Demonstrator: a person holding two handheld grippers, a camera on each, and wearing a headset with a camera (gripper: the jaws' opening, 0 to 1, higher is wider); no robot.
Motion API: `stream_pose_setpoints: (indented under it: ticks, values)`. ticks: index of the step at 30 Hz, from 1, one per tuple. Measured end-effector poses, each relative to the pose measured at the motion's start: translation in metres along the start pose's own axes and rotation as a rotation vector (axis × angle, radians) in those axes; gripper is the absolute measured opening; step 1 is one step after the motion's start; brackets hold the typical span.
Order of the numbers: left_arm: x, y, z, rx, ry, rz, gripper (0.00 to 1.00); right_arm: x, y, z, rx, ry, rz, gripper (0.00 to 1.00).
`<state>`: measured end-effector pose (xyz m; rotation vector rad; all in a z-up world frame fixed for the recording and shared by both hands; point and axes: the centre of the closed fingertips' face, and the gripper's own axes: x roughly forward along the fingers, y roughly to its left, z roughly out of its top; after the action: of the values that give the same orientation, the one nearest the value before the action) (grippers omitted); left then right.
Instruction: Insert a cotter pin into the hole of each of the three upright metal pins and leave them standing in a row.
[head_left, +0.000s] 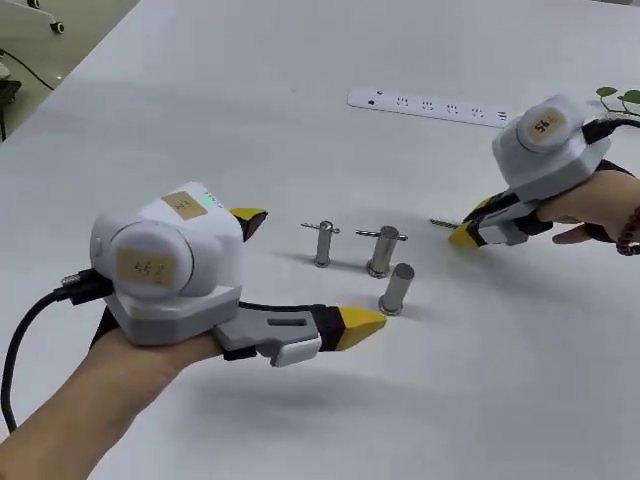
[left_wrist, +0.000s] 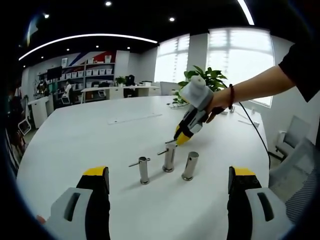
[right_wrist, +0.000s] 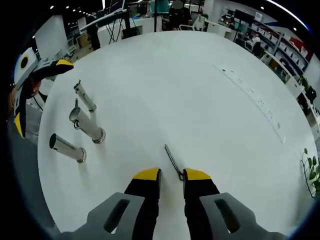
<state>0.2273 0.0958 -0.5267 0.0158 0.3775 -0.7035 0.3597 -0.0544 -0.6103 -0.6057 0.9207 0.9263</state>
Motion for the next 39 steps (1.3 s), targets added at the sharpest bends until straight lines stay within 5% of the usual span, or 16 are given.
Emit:
stream_pose_setpoints:
  ticks: [7,16,31,39]
  values:
    - [-0.001,0.002,0.0,0.0,0.0,0.009,0.99,0.003,0.001,0.0,-0.013,0.026,0.023,0.05]
    - [-0.001,0.001,0.0,0.0,0.004,0.001,0.99,-0.001,0.008,-0.002,-0.016,0.055,-0.021,0.0]
    - [-0.003,0.006,-0.003,-0.054,0.004,0.013,0.95,-0.009,0.02,0.006,-0.054,-0.023,-0.016,0.0]
    - [-0.003,0.004,0.001,-0.04,-0.004,0.014,0.86,-0.023,0.028,0.019,-0.093,-0.08,-0.024,0.0]
